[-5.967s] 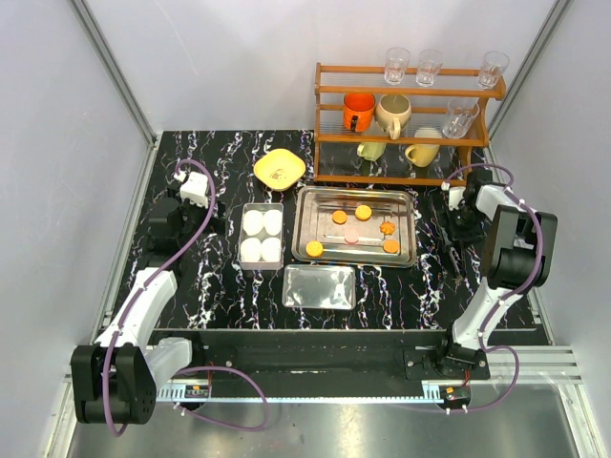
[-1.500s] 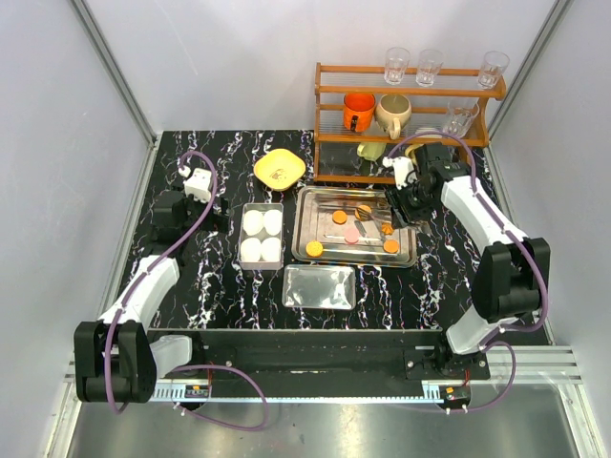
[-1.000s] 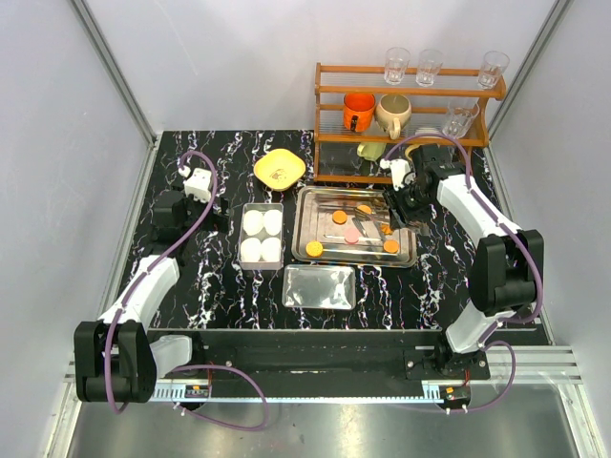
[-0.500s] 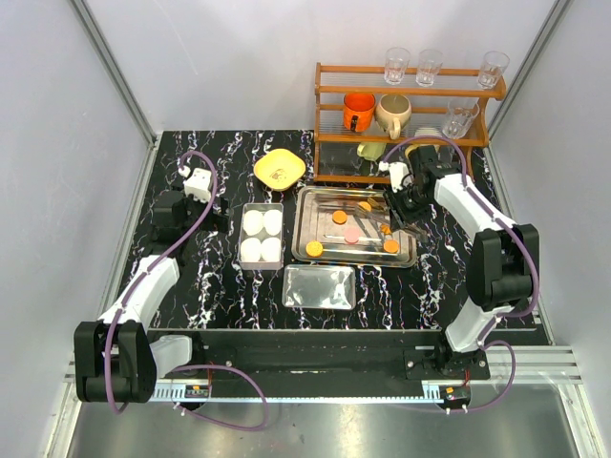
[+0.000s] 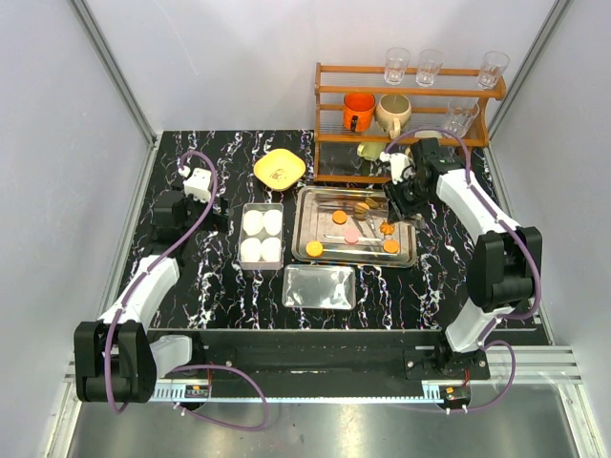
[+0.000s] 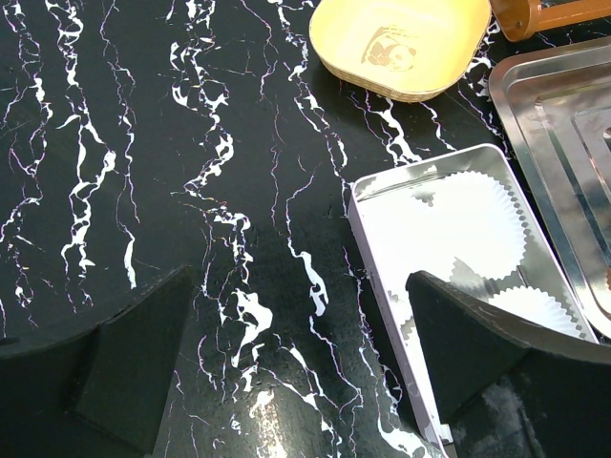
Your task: Pack the cookies
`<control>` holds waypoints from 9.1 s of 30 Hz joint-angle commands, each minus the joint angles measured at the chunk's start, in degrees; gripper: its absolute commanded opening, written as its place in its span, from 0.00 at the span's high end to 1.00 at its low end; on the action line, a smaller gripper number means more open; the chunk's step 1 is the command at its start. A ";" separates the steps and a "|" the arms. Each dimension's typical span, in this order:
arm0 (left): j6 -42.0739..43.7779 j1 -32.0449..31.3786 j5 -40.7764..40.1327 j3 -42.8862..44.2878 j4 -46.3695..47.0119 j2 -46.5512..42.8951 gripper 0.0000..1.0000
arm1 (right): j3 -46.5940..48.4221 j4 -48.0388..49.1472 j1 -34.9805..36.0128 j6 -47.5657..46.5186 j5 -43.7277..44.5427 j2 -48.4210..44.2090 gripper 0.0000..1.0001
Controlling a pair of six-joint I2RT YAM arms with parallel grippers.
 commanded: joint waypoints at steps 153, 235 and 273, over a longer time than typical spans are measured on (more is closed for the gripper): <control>-4.74 0.36 -10.77 3.68 3.82 0.51 0.01 | 24.02 -0.69 35.93 1.56 4.29 5.22 0.52; -4.65 0.36 -9.28 2.71 3.82 0.07 0.01 | -3.14 7.13 5.69 0.69 -5.37 1.52 0.46; -4.74 0.36 -9.36 2.27 4.09 -0.19 0.01 | -6.22 6.25 5.43 -0.54 -3.88 -1.47 0.48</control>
